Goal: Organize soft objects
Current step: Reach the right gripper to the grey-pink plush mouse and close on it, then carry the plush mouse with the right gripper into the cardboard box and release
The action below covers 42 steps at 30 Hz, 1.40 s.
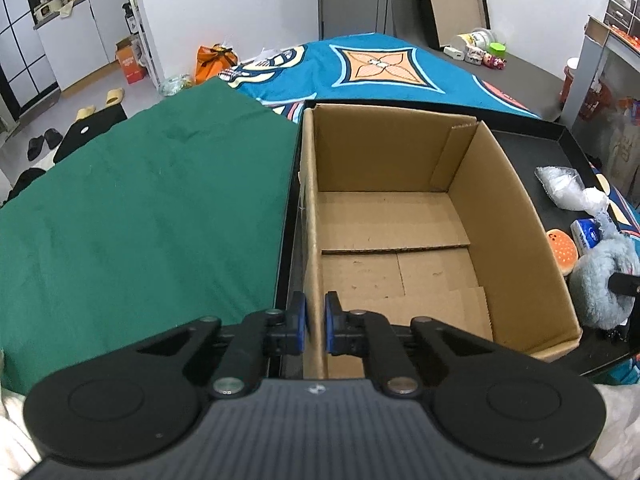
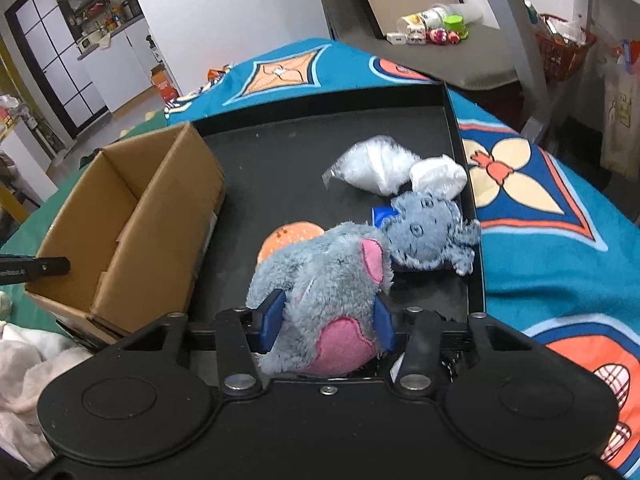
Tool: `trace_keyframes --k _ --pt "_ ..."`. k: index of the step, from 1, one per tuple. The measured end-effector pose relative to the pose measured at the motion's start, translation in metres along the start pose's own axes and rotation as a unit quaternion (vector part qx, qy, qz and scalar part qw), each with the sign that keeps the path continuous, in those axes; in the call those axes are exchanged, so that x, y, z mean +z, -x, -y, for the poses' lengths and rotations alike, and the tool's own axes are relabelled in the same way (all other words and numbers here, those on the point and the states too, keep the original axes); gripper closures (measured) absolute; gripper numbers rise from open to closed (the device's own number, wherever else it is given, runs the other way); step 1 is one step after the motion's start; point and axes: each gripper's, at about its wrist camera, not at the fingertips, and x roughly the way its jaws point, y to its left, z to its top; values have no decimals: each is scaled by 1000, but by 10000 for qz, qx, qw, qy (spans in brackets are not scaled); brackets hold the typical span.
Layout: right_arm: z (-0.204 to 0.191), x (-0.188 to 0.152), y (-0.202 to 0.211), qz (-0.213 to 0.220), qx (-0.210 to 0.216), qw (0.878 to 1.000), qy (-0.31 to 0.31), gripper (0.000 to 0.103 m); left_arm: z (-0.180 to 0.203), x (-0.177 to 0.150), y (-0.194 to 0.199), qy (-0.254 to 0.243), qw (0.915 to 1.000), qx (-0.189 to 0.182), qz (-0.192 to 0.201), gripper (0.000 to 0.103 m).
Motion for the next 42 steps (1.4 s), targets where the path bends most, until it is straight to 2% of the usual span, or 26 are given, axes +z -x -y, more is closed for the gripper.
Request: trace_keyframes --k 4,5,12,31,42 --pt "-4 6 5 128 55 9999 0 60 1 1 0 -95 9999 -37 68 94" --pt "-5 8 6 176 64 9998 2 66 1 2 -1 -106 9999 -47 74 94" --pt "-13 19 12 375 121 9992 69 68 4 5 -1 -119 9998 -131 108 94" --pt "-49 46 31 1030 464 9931 310 69 4 7 0 -99 9997 -215 16 93" --pt "-85 66 31 1212 612 9884 675 69 0 9 -5 -74 9995 -297 -46 93"
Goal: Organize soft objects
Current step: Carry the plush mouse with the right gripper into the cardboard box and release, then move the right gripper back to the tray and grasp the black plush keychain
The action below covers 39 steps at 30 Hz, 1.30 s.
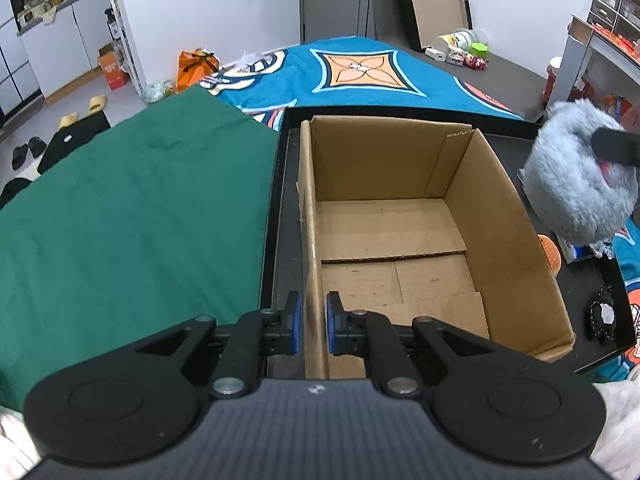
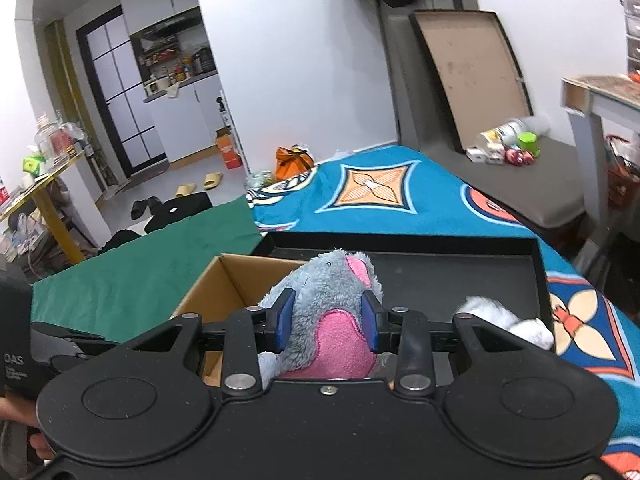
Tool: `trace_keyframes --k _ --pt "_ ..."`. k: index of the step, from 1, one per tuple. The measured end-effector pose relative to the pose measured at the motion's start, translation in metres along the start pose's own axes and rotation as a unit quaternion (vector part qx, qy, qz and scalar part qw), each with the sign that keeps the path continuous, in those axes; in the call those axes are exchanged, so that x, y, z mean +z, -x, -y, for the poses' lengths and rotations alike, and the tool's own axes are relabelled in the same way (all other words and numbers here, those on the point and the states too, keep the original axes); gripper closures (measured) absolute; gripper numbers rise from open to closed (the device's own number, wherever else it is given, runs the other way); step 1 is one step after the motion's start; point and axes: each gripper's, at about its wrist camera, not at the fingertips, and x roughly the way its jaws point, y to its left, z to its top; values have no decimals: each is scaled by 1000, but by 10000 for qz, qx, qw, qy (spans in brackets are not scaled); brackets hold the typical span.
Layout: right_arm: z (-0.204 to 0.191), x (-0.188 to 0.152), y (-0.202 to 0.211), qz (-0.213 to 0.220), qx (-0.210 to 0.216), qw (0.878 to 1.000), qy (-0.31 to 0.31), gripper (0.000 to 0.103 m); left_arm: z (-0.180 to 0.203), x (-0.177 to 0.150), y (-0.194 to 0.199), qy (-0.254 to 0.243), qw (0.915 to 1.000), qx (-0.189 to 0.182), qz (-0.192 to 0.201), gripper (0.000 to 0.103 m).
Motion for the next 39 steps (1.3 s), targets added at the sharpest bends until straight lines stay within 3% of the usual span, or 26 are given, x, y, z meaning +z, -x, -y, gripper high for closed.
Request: trace_keyframes --k 20,28,32,36,39 --pt "-44 6 -45 -116 137 9992 356 68 -11 10 -3 399 9987 -252 -187 94" --pt "-46 16 -49 203 500 9983 223 46 -8 13 2 469 9985 -125 -264 93" --pt "-36 13 -40 277 476 9985 77 33 0 10 7 369 9991 -36 -193 90" --pt "-25 1 -29 222 454 9987 -5 32 6 7 6 352 9990 96 -239 82" --pt "-15 -8 -20 189 424 9989 -74 28 10 7 9 298 9992 215 -163 63"
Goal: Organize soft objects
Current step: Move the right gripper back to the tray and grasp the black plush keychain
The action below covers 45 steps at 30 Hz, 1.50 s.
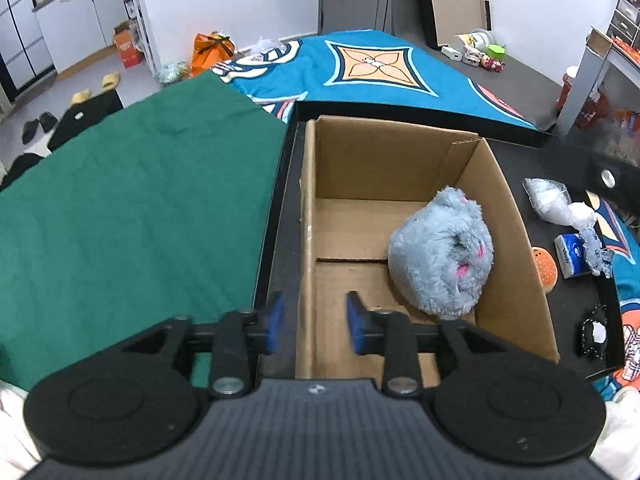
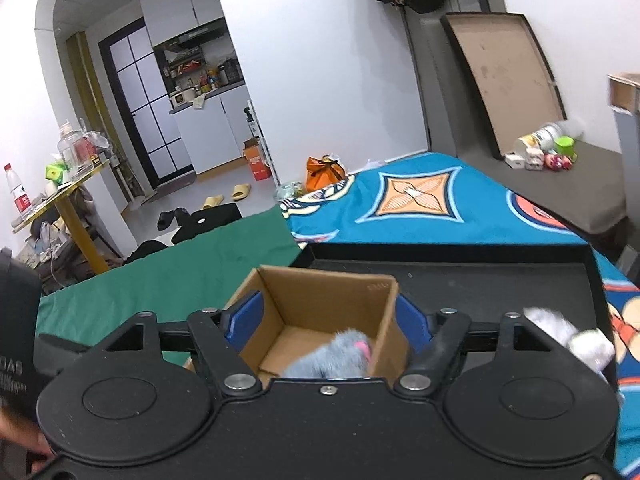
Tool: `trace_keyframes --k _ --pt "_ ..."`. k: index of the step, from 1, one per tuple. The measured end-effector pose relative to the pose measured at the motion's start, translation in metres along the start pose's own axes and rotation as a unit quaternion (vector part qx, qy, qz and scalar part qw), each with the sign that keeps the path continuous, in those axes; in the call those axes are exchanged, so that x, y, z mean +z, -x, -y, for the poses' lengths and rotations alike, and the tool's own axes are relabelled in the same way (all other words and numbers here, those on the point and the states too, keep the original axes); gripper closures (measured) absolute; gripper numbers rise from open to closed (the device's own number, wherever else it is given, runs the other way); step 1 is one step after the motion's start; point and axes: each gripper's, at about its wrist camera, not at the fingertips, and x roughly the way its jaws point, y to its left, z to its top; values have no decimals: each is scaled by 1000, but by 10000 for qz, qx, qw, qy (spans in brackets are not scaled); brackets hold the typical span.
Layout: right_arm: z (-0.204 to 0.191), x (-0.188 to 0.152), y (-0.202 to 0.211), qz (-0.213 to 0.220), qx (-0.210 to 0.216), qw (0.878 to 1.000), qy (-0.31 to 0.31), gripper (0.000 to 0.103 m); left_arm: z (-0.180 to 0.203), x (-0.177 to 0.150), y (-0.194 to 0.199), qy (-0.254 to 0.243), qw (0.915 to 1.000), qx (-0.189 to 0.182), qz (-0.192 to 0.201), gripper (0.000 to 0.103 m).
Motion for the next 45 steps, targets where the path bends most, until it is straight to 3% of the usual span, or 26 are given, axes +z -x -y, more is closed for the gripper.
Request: trace_keyframes --k 2,11,33,45 --pt "6 -3 7 -34 -53 10000 -16 27 2 -1 5 29 9999 100 67 53" --pt "37 -22 27 -244 -307 9992 -83 26 13 -5 16 -24 9993 308 212 36" --pt "120 -91 47 -1045 -1181 9852 -665 26 25 -12 9 37 9972 725 177 29" --pt "124 -115 39 -1446 -1224 9809 -452 27 35 -13 9 -99 9965 790 236 26"
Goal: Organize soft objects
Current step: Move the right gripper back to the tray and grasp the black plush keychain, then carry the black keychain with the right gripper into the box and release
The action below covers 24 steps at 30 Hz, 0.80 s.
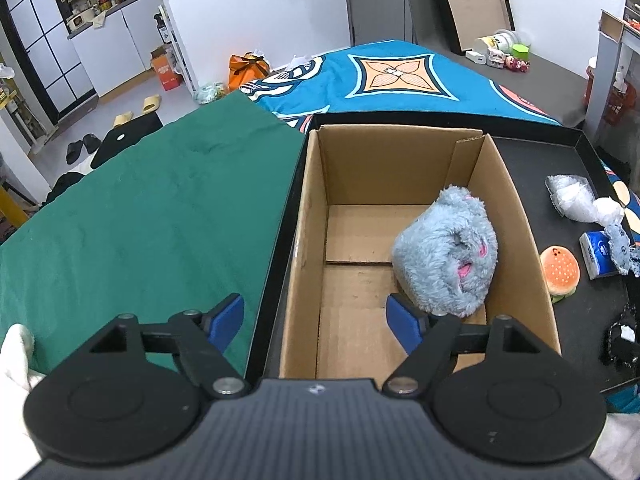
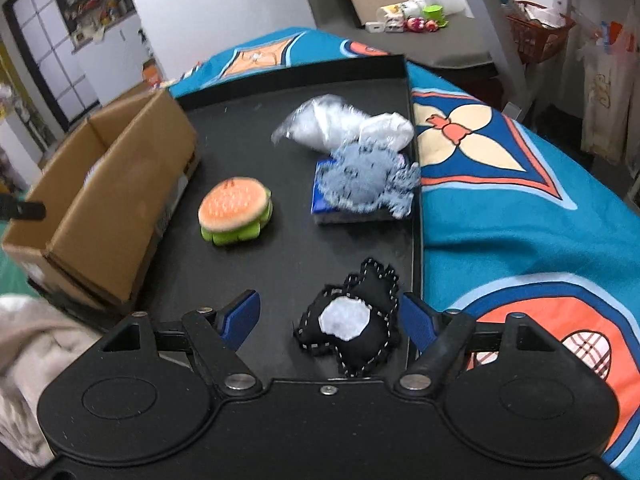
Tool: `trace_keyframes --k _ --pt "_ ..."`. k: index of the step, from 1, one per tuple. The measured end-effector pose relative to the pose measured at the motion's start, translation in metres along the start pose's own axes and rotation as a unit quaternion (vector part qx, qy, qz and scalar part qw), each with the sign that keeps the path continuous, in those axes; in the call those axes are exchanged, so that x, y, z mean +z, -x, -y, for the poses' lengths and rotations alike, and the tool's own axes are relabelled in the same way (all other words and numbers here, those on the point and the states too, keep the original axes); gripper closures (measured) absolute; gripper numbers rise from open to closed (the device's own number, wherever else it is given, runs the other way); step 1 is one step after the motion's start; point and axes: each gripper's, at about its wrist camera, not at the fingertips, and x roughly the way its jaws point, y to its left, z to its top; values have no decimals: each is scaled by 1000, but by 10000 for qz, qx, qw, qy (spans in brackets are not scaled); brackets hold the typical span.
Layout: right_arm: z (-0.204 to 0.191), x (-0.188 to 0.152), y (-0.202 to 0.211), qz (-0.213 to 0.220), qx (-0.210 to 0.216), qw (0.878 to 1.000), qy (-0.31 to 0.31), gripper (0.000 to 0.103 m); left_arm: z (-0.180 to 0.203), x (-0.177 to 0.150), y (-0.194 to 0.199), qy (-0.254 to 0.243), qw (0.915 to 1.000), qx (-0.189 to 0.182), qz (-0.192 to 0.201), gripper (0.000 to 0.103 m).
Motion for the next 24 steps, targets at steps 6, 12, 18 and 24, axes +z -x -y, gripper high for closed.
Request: trace_keyframes --k 6,12,18,24 --pt "-14 -6 -12 -98 -365 9982 458 55 -2 -1 -2 16 10000 25 -45 26" --pt "-14 -7 -11 -128 -403 9984 385 65 -15 -4 0 133 9999 97 -16 26" --pt "-18 8 4 151 -299 9988 348 66 -20 -6 1 106 9999 35 -44 26" --pt "-32 25 13 432 -210 9978 458 65 -22 -8 1 51 10000 -58 -61 26"
